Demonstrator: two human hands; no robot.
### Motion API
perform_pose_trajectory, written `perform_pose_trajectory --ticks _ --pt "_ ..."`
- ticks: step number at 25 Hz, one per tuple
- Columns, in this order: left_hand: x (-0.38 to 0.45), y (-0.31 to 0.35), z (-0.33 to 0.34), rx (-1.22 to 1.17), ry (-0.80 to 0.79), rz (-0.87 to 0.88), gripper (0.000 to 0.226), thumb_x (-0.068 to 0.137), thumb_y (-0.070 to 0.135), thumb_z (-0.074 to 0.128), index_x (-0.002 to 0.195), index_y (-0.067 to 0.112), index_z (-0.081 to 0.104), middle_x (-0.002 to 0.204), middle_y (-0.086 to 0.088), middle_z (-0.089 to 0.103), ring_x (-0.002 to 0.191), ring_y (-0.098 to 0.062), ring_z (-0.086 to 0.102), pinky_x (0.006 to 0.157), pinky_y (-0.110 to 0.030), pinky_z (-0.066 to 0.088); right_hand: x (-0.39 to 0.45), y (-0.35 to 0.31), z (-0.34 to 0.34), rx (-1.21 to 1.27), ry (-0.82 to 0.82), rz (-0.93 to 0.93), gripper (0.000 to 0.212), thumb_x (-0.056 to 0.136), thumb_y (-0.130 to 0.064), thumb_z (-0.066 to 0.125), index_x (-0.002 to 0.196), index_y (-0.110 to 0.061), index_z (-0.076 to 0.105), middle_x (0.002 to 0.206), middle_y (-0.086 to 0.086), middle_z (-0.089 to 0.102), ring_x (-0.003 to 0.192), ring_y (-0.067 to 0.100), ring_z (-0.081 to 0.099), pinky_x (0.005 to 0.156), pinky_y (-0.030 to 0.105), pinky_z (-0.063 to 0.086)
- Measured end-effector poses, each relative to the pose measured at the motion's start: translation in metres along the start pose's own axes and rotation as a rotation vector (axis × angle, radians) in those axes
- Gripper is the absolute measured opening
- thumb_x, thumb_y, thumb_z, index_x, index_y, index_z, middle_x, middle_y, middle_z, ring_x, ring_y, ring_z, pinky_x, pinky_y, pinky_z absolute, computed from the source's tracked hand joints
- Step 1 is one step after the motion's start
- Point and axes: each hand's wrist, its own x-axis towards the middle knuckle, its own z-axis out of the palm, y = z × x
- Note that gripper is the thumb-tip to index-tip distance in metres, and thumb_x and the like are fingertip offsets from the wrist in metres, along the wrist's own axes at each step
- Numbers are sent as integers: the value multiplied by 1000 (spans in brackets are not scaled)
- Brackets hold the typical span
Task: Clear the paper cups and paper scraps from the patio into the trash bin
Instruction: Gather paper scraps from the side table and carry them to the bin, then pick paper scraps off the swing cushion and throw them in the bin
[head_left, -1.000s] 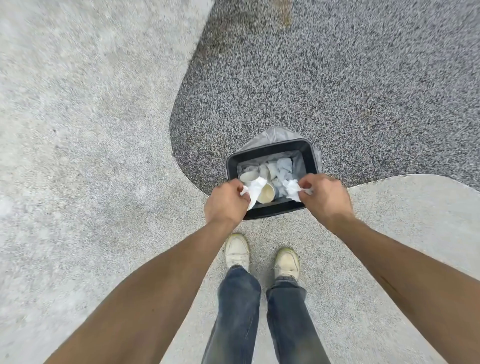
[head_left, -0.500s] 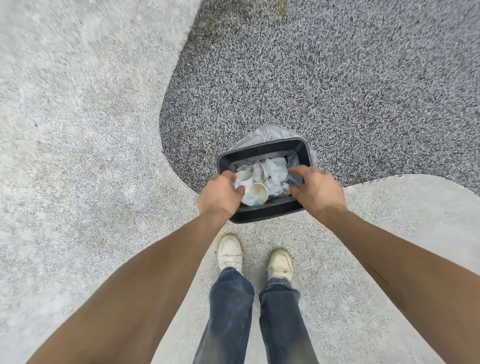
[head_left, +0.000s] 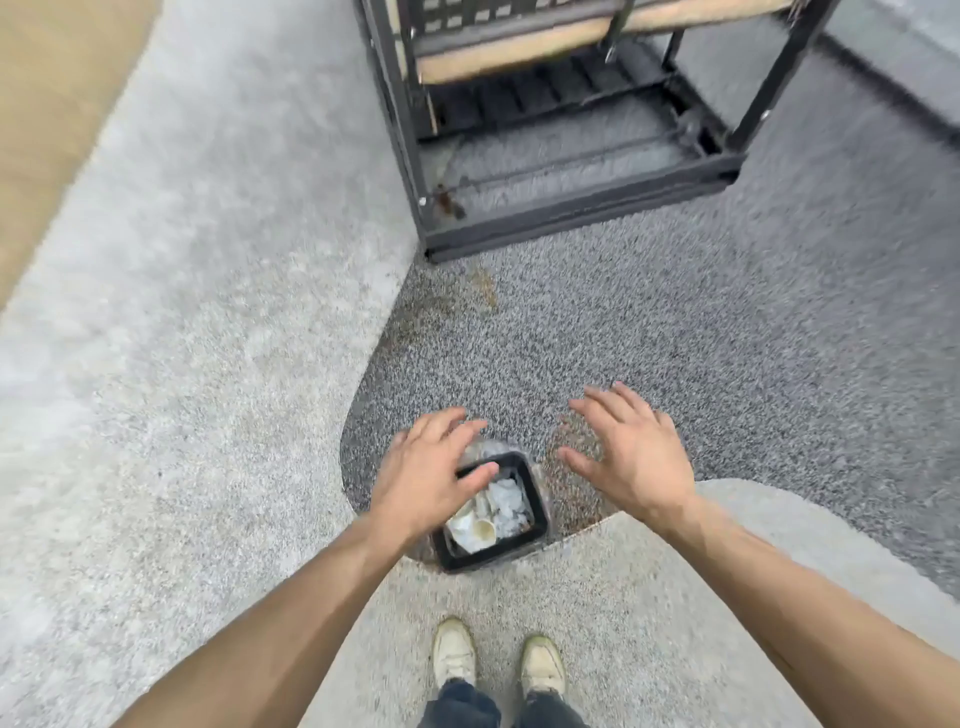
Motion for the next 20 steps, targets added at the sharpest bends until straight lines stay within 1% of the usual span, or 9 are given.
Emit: perform_pose_trajectory --ticks 2,4,7,9,11,15,17,20 --pt "-13 35 -61 29 50 48 69 84 72 36 146 45 22 159 10 19 144 -13 19 115 -48 12 -21 1 -69 -9 93 8 67 82 -70 45 140 -39 35 152 -7 34 144 19 18 111 48 23" --pt "-26 67 -110 24 128 104 74 80 78 31 146 48 17 160 12 14 146 -12 12 115 -47 6 -48 1 -126 -20 201 17 67 82 -74 40 140 -40 35 151 -5 35 144 21 19 110 48 25" --pt "-41 106 -165 6 265 216 78 79 84 31 147 47 17 160 12 14 147 -11 8 119 -46 6 -92 8 -187 -73 345 75 67 82 -78 32 138 -41 35 150 -5 38 143 22 20 108 48 29" --pt "-46 125 -187 18 315 300 80 78 87 27 147 49 14 161 12 14 148 -10 5 120 -46 6 -120 13 -213 -104 411 151 69 82 -81 27 137 -41 36 149 -5 40 143 23 23 106 48 32" --pt "-47 141 -201 33 327 388 81 77 89 24 148 50 10 161 12 12 148 -9 2 121 -47 3 -149 18 -228 -126 447 245 72 81 -82 23 138 -39 37 149 -4 40 143 24 23 107 49 32" --pt "-47 167 -211 49 314 591 81 78 89 22 148 50 8 162 12 10 148 -9 0 121 -45 -1 -209 17 -235 -139 442 452 77 79 -83 19 142 -41 33 153 -6 33 145 22 15 112 46 26" --pt "-49 183 -209 33 301 717 80 78 88 23 148 50 9 161 11 12 148 -9 1 121 -44 0 -243 8 -233 -144 464 577 75 79 -82 21 142 -42 33 153 -7 33 146 21 14 112 45 25" --pt "-57 211 -197 10 245 905 80 79 87 23 149 47 16 161 11 16 149 -10 5 121 -43 2 -300 -15 -222 -122 481 772 73 79 -79 30 141 -41 35 153 -7 33 145 21 16 112 43 23"
